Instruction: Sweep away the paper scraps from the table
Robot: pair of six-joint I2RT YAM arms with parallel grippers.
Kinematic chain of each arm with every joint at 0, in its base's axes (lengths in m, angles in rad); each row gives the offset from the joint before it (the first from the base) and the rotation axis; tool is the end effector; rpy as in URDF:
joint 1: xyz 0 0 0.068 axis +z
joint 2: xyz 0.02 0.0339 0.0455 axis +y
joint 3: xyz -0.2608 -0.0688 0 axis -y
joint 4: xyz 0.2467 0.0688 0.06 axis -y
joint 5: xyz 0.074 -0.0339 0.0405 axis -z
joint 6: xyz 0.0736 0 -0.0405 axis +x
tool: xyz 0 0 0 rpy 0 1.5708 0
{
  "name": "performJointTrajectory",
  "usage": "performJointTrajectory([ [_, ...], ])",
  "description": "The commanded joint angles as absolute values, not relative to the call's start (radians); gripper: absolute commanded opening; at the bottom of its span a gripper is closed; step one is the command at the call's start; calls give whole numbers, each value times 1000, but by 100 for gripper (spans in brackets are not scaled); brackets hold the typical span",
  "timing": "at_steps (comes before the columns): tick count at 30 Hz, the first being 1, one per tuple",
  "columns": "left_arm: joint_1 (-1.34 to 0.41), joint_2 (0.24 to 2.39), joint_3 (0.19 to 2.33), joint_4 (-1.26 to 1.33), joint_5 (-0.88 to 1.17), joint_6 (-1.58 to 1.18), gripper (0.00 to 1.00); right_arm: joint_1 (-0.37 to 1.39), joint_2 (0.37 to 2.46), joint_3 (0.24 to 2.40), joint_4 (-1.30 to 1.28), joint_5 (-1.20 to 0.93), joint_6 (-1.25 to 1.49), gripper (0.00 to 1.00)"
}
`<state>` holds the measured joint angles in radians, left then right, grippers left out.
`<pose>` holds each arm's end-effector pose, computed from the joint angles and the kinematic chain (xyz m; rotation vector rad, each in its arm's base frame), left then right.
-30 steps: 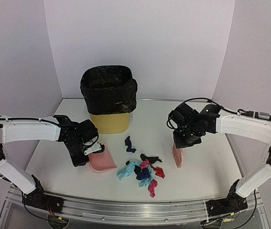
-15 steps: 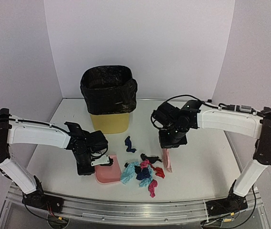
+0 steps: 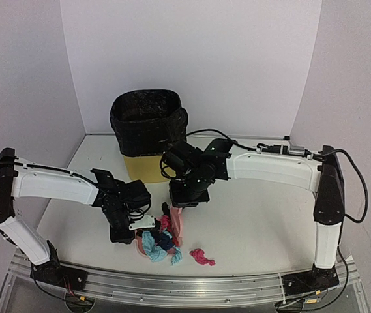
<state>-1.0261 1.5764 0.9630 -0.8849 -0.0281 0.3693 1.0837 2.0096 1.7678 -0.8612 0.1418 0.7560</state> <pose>0.1409 -0.2285 0.1342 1.9672 2.3489 0.0049 0.2202 0.3936 0.2177 -0.3983 2.6909 0.3985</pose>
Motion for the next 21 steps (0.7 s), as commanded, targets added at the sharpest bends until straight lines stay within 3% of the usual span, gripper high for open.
performJointTrajectory([
  [1, -1032, 1564, 988, -880, -3, 393, 0, 1115, 2080, 1820, -796, 8, 801, 0],
  [8, -1032, 1545, 976, -856, 42, 395, 0, 1126, 2051, 1821, -770, 34, 794, 0],
  [21, -1032, 1464, 909, -666, 165, 394, 0, 1125, 1781, 1574, -785, 383, 627, 0],
])
